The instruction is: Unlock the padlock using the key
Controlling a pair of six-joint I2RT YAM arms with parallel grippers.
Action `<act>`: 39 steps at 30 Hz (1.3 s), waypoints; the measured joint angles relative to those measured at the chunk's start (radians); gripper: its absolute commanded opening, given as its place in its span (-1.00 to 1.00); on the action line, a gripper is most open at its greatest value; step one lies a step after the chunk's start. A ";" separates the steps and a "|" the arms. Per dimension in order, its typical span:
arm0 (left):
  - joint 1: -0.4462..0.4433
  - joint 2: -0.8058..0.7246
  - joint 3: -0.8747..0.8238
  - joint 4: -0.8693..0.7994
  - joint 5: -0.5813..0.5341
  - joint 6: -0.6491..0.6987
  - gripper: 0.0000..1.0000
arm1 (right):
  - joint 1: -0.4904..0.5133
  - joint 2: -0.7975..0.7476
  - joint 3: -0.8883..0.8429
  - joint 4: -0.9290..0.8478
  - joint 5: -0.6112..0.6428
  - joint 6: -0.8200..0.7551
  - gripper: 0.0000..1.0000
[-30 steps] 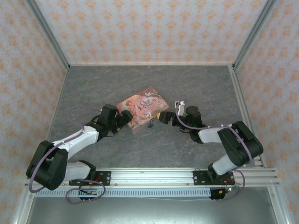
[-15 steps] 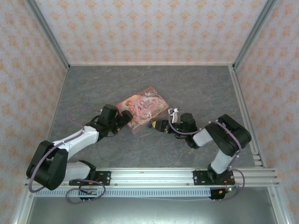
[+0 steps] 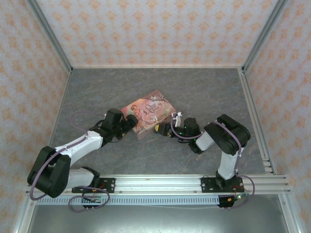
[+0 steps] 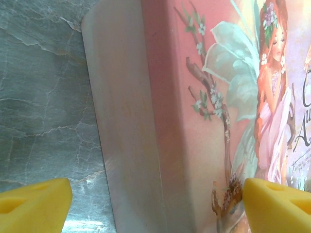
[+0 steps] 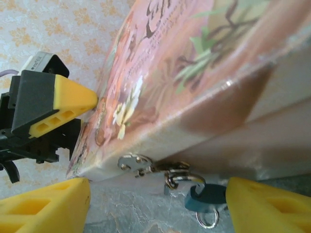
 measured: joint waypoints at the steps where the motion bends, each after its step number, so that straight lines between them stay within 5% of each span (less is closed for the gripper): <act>1: 0.000 0.000 0.000 0.000 0.000 0.000 0.79 | 0.000 0.005 0.005 0.006 -0.001 0.001 0.38; 39: 0.000 0.018 0.014 -0.002 0.001 0.001 0.80 | 0.008 0.061 0.006 0.050 -0.040 0.017 -0.35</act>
